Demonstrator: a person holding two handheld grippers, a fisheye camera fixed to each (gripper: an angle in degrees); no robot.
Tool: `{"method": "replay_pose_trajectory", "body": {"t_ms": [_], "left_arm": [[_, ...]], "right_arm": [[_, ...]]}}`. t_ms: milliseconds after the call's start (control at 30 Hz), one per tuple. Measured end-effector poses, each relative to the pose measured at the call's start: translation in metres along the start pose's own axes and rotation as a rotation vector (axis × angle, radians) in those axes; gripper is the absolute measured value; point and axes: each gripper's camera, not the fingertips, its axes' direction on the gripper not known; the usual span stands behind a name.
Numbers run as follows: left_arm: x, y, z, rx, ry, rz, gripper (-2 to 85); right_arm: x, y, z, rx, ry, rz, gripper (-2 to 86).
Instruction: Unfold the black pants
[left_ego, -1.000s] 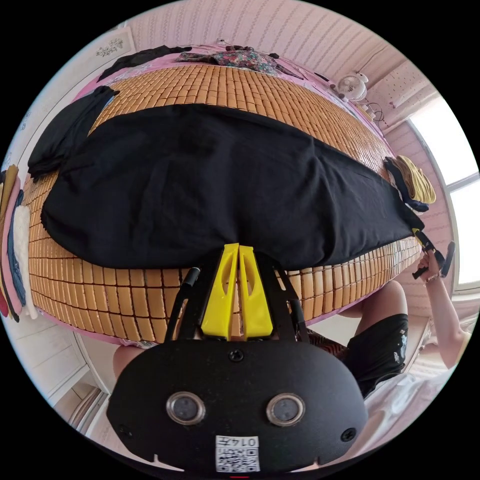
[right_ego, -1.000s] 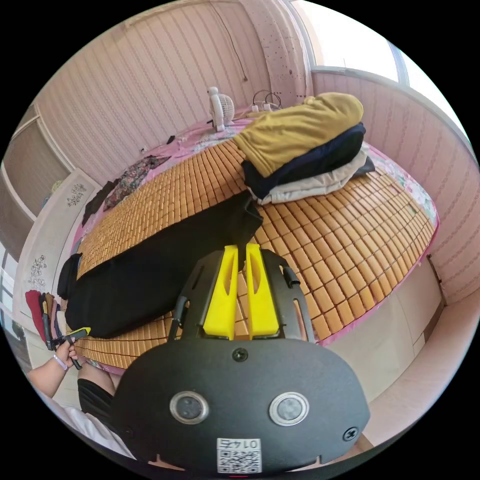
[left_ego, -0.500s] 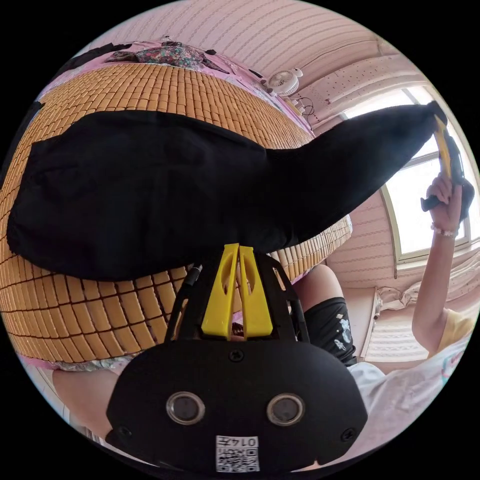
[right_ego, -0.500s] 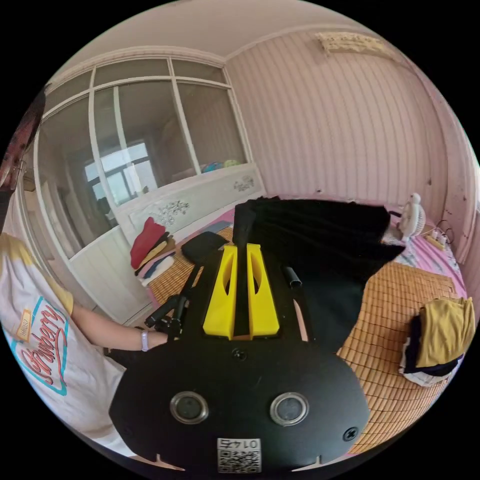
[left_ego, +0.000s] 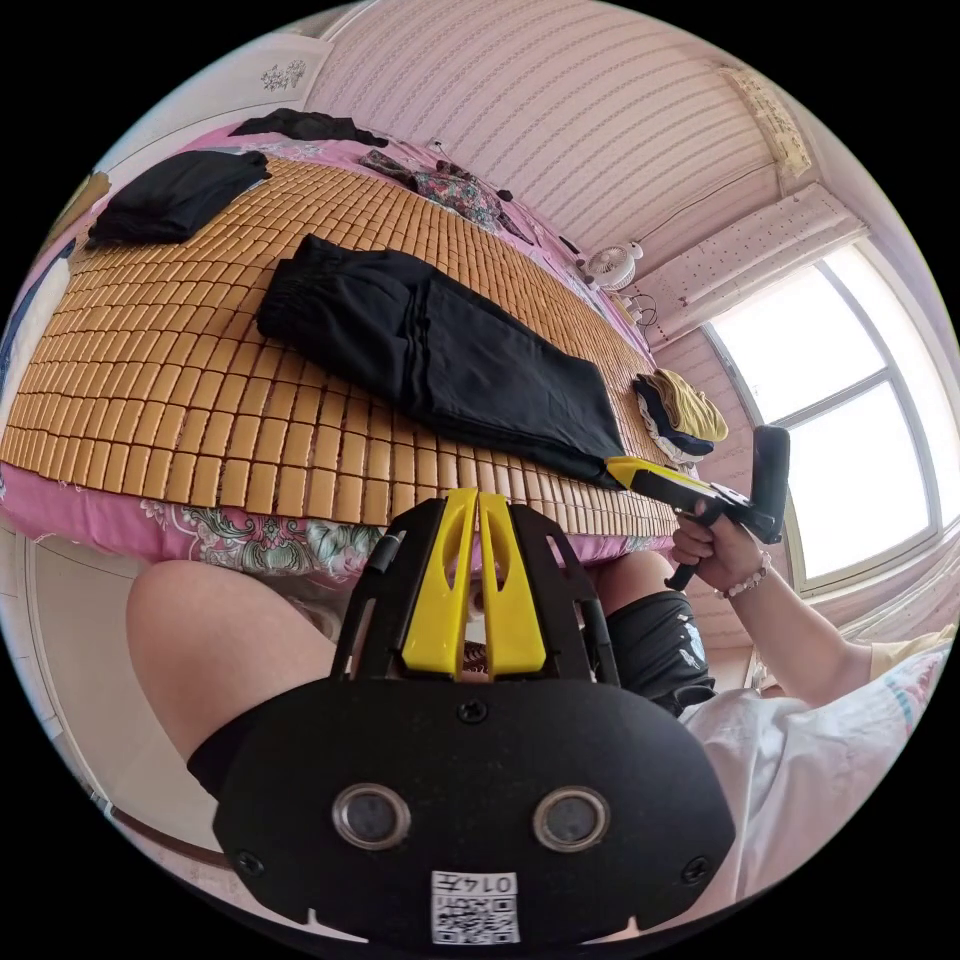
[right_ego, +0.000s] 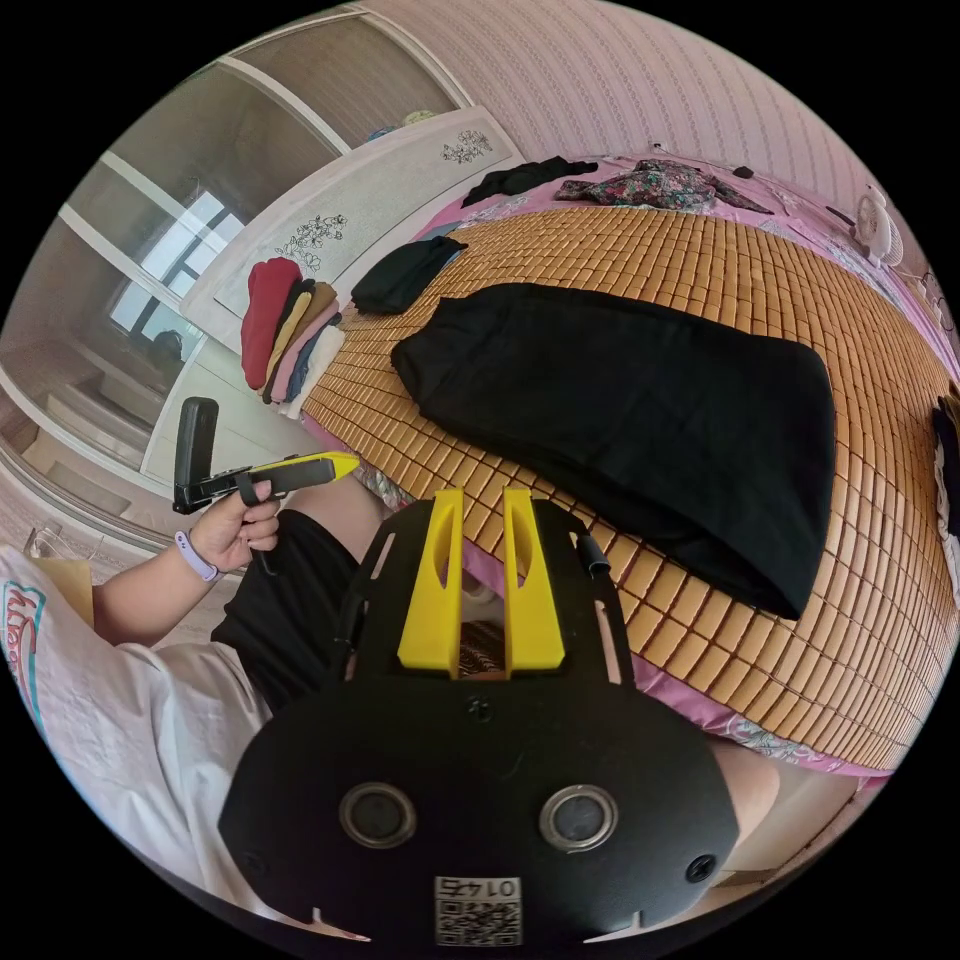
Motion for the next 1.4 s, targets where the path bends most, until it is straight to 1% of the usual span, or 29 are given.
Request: {"method": "replay_pose_trajectory", "body": {"t_ms": [100, 200, 300, 400, 533, 667, 900, 1033, 1100, 1133, 1267, 1400], "left_arm": [[0.004, 0.008, 0.0, 0.042, -0.004, 0.036, -0.4], [0.01, 0.012, 0.005, 0.045, -0.031, 0.096, -0.3], [0.012, 0.014, 0.011, 0.063, -0.071, 0.157, 2.1], [0.009, 0.012, 0.017, 0.113, -0.119, 0.19, 4.5], [0.0, 0.002, 0.027, 0.156, -0.182, 0.189, 6.8], [-0.009, -0.003, 0.035, 0.193, -0.172, 0.166, 6.7], [-0.024, -0.012, 0.06, 0.083, -0.128, 0.179, 5.5], [-0.022, -0.012, 0.071, 0.021, -0.189, 0.245, 4.1], [-0.023, -0.012, 0.072, 0.016, -0.19, 0.254, 3.5], [-0.023, -0.013, 0.072, 0.016, -0.194, 0.258, 3.0], [-0.024, -0.014, 0.072, 0.009, -0.191, 0.261, 1.4], [-0.028, -0.014, 0.066, 0.039, -0.152, 0.263, -0.4]], "right_arm": [[-0.005, 0.005, 0.007, -0.051, -0.012, -0.017, 5.9], [-0.011, 0.01, 0.017, -0.066, 0.009, -0.021, 5.8], [-0.016, 0.005, 0.035, -0.096, 0.005, -0.019, 5.7], [-0.025, -0.012, 0.053, -0.134, 0.022, -0.06, 5.7], [-0.037, -0.061, 0.077, -0.142, 0.062, -0.135, 5.8], [-0.048, -0.135, 0.102, -0.116, 0.126, -0.2, 5.8], [-0.044, -0.242, 0.165, -0.091, 0.212, -0.199, 5.5], [-0.04, -0.281, 0.201, -0.034, 0.333, -0.214, 4.7], [-0.035, -0.292, 0.221, -0.078, 0.386, -0.207, 4.3], [-0.031, -0.296, 0.232, -0.112, 0.392, -0.202, 4.0], [-0.02, -0.302, 0.226, -0.056, 0.326, -0.147, 2.9], [-0.015, -0.302, 0.21, -0.021, 0.258, -0.156, 1.9]]}}
